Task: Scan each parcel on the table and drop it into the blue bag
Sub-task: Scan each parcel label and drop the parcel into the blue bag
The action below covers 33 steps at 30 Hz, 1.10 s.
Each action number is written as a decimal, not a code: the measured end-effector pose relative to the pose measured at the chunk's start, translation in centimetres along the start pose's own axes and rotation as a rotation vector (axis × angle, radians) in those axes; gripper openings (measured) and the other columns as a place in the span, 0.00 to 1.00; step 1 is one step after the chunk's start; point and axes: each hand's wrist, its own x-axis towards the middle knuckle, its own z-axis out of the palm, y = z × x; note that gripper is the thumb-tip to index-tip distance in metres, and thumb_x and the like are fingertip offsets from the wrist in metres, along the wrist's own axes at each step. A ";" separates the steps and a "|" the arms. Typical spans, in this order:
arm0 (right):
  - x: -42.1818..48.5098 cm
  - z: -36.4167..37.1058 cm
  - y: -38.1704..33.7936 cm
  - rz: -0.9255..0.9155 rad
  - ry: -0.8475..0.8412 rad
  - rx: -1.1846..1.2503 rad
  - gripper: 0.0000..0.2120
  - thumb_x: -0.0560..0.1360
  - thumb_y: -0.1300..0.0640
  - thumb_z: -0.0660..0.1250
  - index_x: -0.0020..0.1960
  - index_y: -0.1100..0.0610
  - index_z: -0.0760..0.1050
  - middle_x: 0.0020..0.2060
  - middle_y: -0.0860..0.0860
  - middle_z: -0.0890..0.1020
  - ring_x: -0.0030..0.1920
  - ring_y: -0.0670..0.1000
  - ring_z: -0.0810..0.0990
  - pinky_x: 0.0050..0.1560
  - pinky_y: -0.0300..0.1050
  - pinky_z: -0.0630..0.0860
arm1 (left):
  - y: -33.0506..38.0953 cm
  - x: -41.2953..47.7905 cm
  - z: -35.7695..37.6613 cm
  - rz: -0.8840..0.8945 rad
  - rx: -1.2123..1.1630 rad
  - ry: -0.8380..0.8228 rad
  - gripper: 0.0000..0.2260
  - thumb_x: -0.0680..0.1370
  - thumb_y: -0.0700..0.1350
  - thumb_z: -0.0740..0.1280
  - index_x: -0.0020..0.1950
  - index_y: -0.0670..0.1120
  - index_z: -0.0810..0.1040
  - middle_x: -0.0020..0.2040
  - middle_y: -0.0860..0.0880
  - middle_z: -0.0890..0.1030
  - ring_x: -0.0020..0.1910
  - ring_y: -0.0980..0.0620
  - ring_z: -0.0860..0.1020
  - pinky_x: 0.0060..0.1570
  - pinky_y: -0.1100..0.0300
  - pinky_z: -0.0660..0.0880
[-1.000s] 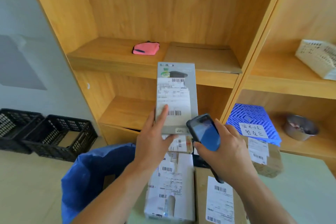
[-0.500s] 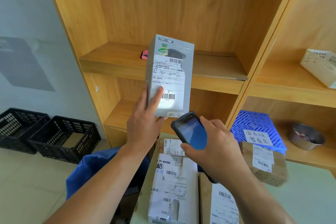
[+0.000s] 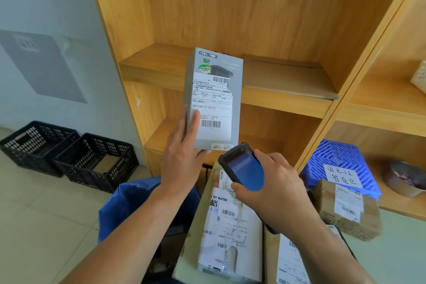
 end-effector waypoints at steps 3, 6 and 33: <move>0.3 1.1 -0.5 -0.016 -0.007 -0.001 0.40 0.63 0.29 0.68 0.71 0.43 0.65 0.57 0.40 0.71 0.52 0.45 0.73 0.46 0.38 0.77 | -0.8 -0.7 -0.2 -0.036 0.020 0.017 0.48 0.72 0.43 0.80 0.84 0.51 0.54 0.82 0.42 0.60 0.76 0.40 0.67 0.63 0.48 0.77; 0.6 1.7 -0.9 -0.024 -0.011 0.001 0.41 0.64 0.29 0.68 0.72 0.43 0.64 0.58 0.40 0.71 0.52 0.45 0.72 0.47 0.39 0.77 | -1.9 -1.2 -0.5 -0.039 0.054 0.036 0.48 0.71 0.44 0.80 0.83 0.50 0.55 0.82 0.42 0.61 0.75 0.41 0.69 0.60 0.49 0.78; 2.2 20.8 -5.6 0.114 -0.268 0.041 0.42 0.69 0.34 0.70 0.76 0.48 0.60 0.66 0.50 0.70 0.64 0.53 0.70 0.56 0.46 0.69 | -23.5 -21.2 -2.6 -0.729 0.107 -0.556 0.56 0.69 0.53 0.81 0.84 0.55 0.43 0.82 0.41 0.59 0.79 0.41 0.63 0.66 0.43 0.75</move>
